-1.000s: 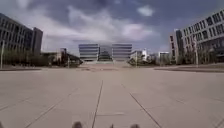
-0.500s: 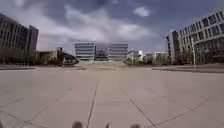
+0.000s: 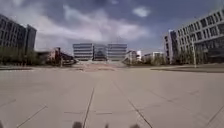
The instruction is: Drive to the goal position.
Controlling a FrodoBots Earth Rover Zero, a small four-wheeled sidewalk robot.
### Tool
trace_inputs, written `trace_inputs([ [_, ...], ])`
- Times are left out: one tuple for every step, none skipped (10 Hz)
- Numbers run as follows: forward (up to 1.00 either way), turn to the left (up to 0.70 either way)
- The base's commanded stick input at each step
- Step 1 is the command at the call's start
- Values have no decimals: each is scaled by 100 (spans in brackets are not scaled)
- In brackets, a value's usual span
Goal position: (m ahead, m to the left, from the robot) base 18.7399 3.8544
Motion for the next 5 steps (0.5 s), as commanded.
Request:
trace_inputs([
  [70, -6],
  [70, -3],
  [70, -1],
  [70, -1],
  [70, -1],
])
